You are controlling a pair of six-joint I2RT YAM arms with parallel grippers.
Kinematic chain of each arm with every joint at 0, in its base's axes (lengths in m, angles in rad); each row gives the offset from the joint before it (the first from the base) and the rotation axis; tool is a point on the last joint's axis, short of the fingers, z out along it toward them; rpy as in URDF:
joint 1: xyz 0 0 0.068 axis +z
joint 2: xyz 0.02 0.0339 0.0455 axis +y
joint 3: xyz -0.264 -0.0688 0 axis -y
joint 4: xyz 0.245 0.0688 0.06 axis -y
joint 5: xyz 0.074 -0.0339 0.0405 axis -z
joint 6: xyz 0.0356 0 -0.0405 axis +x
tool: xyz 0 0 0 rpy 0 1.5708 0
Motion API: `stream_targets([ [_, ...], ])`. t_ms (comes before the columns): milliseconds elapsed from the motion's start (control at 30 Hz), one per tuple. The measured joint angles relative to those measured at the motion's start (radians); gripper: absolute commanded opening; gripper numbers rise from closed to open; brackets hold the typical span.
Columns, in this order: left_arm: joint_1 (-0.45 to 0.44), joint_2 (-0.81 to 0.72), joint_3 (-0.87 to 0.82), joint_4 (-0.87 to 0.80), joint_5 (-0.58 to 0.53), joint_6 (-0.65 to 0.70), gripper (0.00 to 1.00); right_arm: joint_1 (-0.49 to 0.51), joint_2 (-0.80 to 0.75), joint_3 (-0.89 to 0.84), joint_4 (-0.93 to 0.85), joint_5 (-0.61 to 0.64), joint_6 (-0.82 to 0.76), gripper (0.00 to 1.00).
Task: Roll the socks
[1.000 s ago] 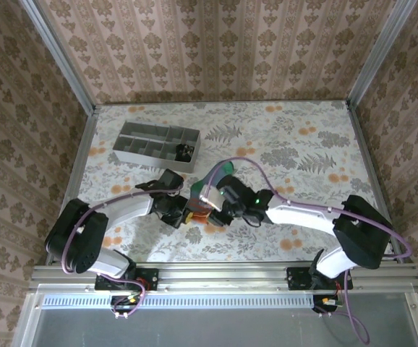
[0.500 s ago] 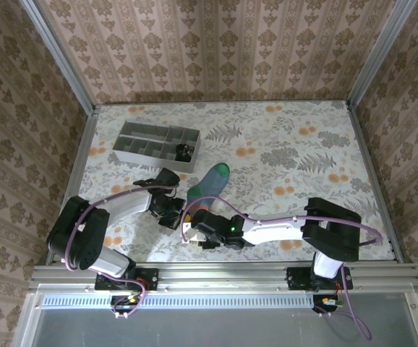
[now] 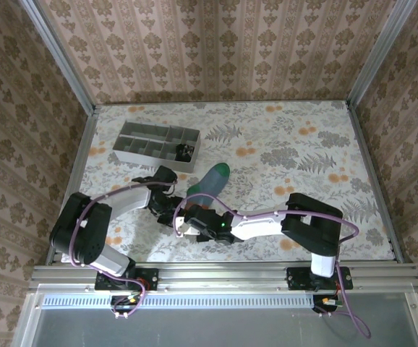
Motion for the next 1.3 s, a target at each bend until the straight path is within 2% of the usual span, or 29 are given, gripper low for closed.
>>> stream_targets([
  [67, 0.008, 0.000, 0.000, 0.003, 0.002, 0.005, 0.02, -0.016, 0.002, 0.016, -0.026, -0.036, 0.035, 0.00],
  [167, 0.021, -0.010, -0.003, 0.017, 0.003, 0.011, 0.25, -0.064, 0.002, 0.048, -0.079, -0.139, 0.086, 0.00],
  [267, 0.036, -0.043, -0.021, 0.034, -0.006, 0.012, 0.44, -0.121, 0.003, 0.082, -0.137, -0.256, 0.144, 0.00],
  [367, 0.060, -0.095, -0.050, 0.063, -0.007, 0.005, 0.50, -0.188, 0.008, 0.104, -0.196, -0.395, 0.203, 0.00],
  [600, 0.098, -0.233, -0.108, 0.161, -0.034, -0.003, 0.49, -0.307, 0.050, 0.164, -0.300, -0.669, 0.306, 0.00],
  [800, 0.045, -0.280, -0.116, 0.235, -0.062, 0.014, 0.41, -0.386, 0.118, 0.232, -0.383, -0.845, 0.377, 0.00],
  [1033, -0.057, -0.283, -0.187, 0.290, -0.093, 0.008, 0.34, -0.426, 0.160, 0.268, -0.427, -0.938, 0.436, 0.00],
  [1300, -0.085, -0.263, -0.221, 0.374, -0.138, -0.005, 0.35, -0.440, 0.179, 0.281, -0.445, -0.972, 0.481, 0.00],
])
